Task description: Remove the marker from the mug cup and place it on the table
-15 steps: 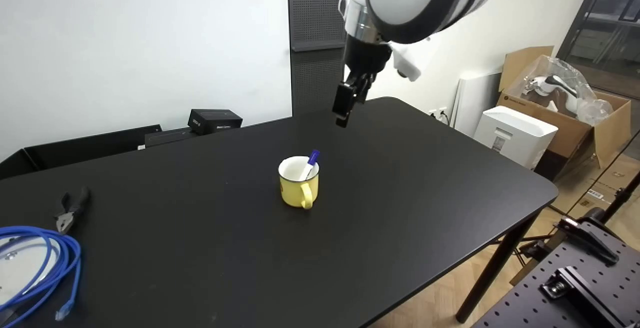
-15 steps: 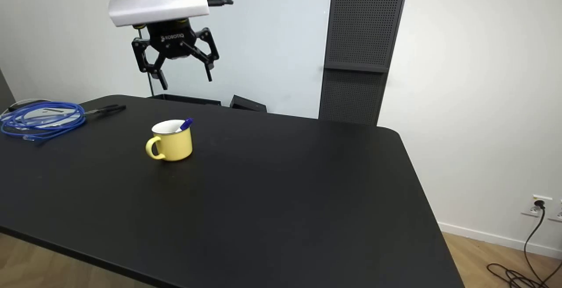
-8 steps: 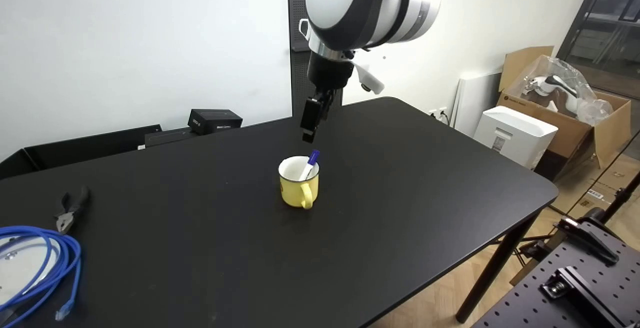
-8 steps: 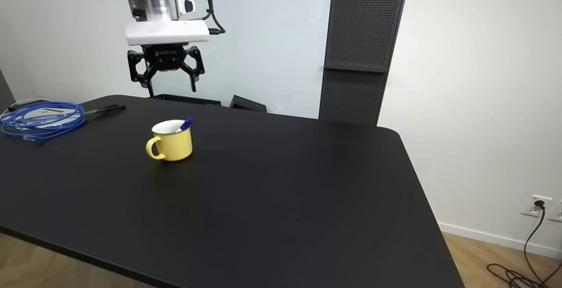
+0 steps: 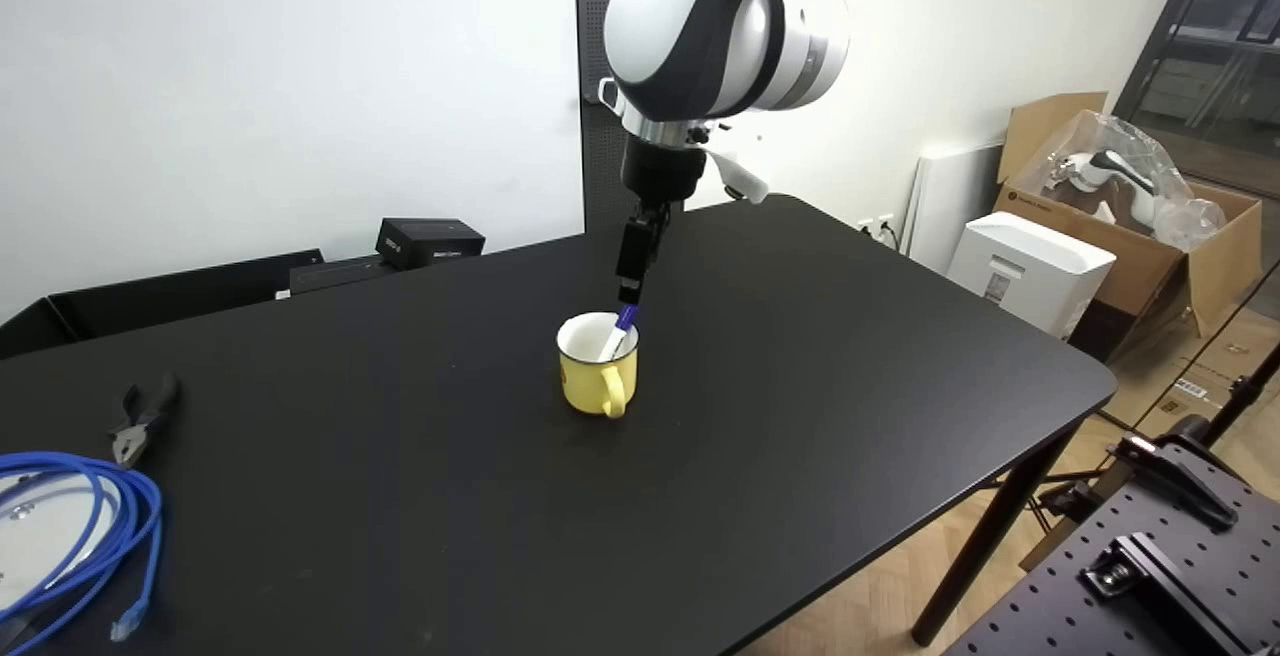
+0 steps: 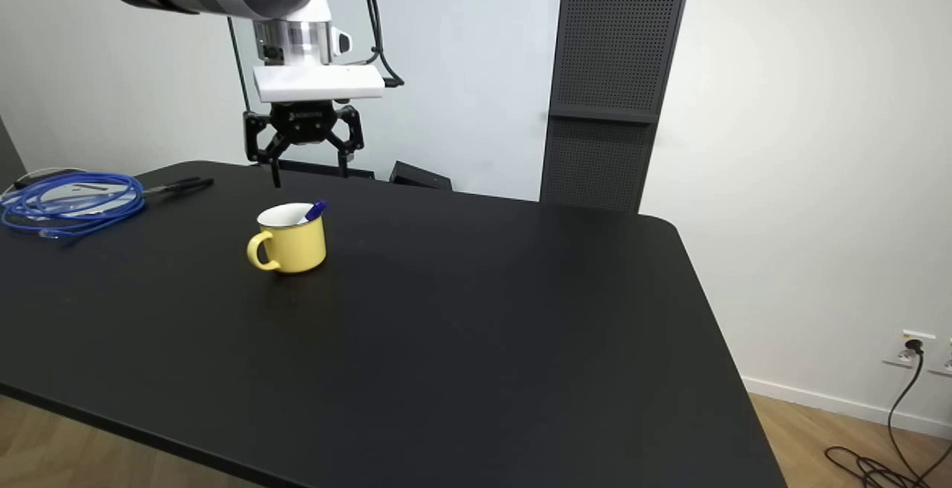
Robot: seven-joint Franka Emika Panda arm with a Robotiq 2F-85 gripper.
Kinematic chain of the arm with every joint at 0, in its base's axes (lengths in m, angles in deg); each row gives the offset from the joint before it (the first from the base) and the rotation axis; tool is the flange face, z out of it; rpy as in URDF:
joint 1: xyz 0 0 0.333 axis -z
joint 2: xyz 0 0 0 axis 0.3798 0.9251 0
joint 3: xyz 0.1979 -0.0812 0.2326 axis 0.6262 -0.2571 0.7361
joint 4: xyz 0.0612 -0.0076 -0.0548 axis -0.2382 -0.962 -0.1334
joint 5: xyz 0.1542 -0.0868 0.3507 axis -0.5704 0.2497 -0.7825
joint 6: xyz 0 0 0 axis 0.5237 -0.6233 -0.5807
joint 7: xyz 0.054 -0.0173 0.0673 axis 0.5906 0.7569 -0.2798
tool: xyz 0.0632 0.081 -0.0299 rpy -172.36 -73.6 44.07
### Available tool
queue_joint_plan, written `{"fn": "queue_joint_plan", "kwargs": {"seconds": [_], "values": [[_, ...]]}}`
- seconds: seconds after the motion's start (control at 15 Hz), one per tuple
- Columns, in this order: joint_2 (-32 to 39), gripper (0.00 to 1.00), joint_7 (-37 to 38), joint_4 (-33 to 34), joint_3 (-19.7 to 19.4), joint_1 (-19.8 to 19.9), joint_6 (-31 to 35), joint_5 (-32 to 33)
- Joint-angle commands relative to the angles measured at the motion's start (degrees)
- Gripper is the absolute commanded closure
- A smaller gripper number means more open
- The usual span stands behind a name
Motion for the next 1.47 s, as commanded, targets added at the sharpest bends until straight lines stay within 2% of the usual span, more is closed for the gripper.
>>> {"fn": "queue_joint_plan", "kwargs": {"seconds": [0.0,0.6,1.07,1.13,1.4], "values": [[2.37,0.00,-1.07,2.70,0.83,1.49,-1.86,0.69],[4.41,0.00,0.62,3.68,0.70,0.80,-1.66,5.10],[4.48,0.00,9.68,4.13,-1.51,-1.75,-3.87,14.98],[4.05,0.00,5.45,2.43,0.39,0.27,-1.92,12.50],[3.55,0.00,7.02,2.03,0.34,0.13,-1.78,13.20]]}}
